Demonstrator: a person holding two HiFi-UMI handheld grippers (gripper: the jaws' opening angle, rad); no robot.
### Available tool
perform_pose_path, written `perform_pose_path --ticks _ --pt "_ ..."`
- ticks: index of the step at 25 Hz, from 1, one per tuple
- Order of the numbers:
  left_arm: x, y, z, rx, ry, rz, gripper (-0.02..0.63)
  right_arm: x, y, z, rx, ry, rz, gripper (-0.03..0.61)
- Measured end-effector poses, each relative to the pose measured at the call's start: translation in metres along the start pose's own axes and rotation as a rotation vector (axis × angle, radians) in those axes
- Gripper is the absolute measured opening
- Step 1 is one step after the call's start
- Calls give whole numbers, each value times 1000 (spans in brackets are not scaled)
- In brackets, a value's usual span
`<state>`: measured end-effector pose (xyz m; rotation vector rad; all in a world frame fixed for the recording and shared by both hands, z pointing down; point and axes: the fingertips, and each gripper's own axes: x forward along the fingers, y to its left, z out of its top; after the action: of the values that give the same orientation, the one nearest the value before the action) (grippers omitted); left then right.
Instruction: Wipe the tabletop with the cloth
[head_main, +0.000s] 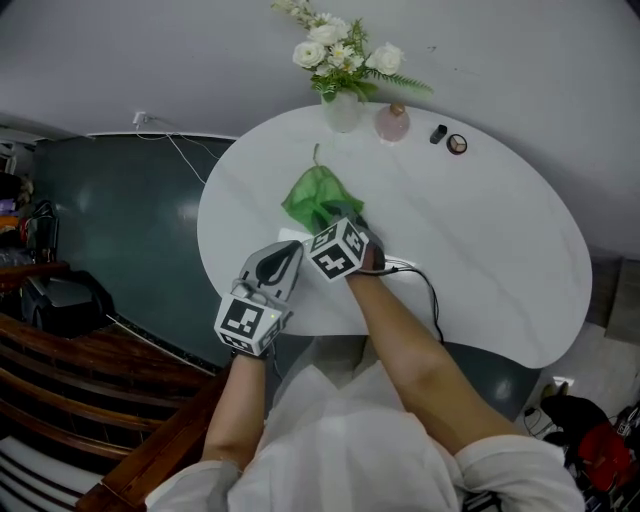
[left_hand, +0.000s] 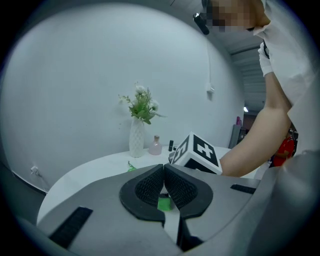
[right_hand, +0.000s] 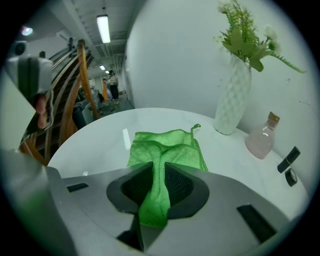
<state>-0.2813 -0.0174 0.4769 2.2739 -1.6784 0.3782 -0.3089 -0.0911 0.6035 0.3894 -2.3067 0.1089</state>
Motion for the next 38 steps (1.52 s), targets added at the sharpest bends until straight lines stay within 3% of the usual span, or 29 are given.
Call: perform_pose_path --ticks 6,22,38 --pt "15 -19 2 3 7 -27 18 -26 6 -29 -135 -18 41 67" --pt "46 -104 18 37 -20 -135 18 -136 -106 -156 117 31 -200 67" --pt "38 -155 34 86 -37 -124 18 -271 -214 -315 497 62 -486 68"
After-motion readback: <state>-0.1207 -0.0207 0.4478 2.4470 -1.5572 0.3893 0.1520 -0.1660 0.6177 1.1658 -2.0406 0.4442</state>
